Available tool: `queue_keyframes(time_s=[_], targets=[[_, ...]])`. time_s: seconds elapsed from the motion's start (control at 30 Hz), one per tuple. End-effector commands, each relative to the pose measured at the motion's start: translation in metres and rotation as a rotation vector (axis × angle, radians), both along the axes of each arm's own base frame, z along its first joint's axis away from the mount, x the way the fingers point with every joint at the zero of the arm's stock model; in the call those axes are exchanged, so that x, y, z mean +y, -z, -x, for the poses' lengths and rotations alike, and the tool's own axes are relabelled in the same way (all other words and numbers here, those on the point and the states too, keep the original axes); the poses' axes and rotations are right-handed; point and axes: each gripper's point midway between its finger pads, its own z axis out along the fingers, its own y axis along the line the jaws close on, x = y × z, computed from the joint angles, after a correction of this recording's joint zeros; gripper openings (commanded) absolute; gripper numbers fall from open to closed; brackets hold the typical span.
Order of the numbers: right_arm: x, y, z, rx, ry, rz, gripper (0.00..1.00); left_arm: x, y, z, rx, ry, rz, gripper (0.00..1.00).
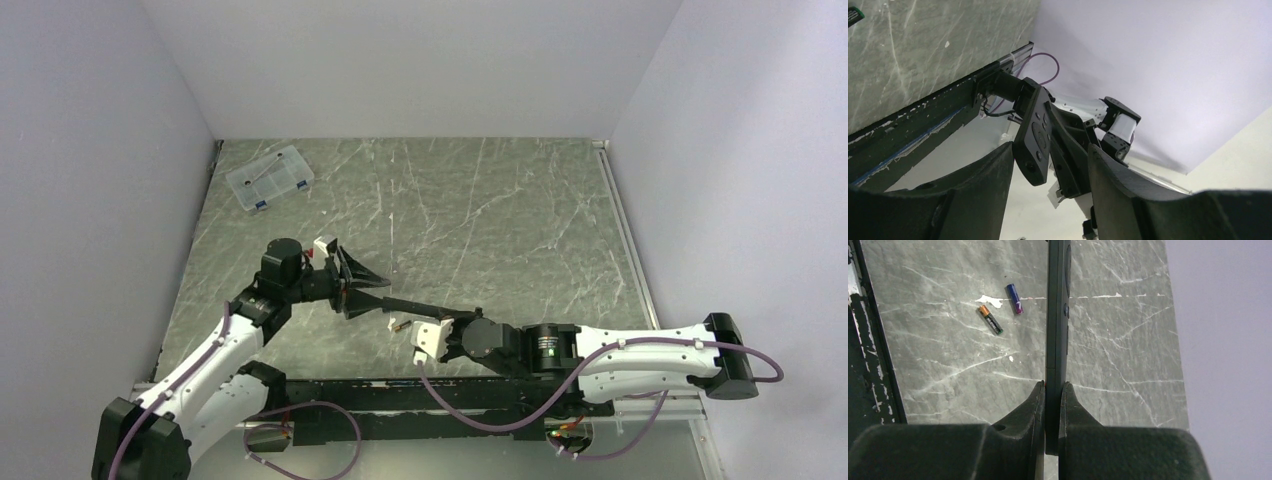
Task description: Load the batteries into the remote control
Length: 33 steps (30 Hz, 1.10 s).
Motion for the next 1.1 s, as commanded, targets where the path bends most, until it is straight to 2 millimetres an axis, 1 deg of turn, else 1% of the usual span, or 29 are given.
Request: queue_keyframes(time_s=[0.0,0.1,0.3,0.4,0.63,0.73,0.93,1.07], targets=[[0.000,-0.023,0.001,0.036,0.029,-0.078,0.00,-0.002,-0.033,0.000,-0.184,0.094,0.058,0.61],[-0.001,-0.026,0.003,0.065,0.046,-0.090,0.00,-0.002,-0.036,0.001,-0.243,0.129,0.038,0.61],[-0.003,-0.033,0.009,0.133,0.057,-0.130,0.00,0.005,-0.034,0.006,-0.369,0.204,-0.098,0.64],[-0.004,-0.036,0.013,0.174,0.065,-0.152,0.00,0.007,-0.041,0.008,-0.455,0.235,-0.117,0.64],[-0.005,-0.038,0.021,0.270,0.077,-0.199,0.00,0.012,-0.050,0.013,-0.590,0.281,-0.164,0.64],[-0.004,-0.039,0.024,0.337,0.066,-0.218,0.00,0.015,-0.055,0.015,-0.656,0.305,-0.194,0.63],[-0.004,-0.041,0.013,0.491,0.054,-0.231,0.00,0.020,-0.068,0.020,-0.779,0.352,-0.235,0.63],[0.001,-0.049,0.016,0.594,-0.013,-0.262,0.00,0.023,-0.074,0.022,-0.846,0.374,-0.258,0.62]])
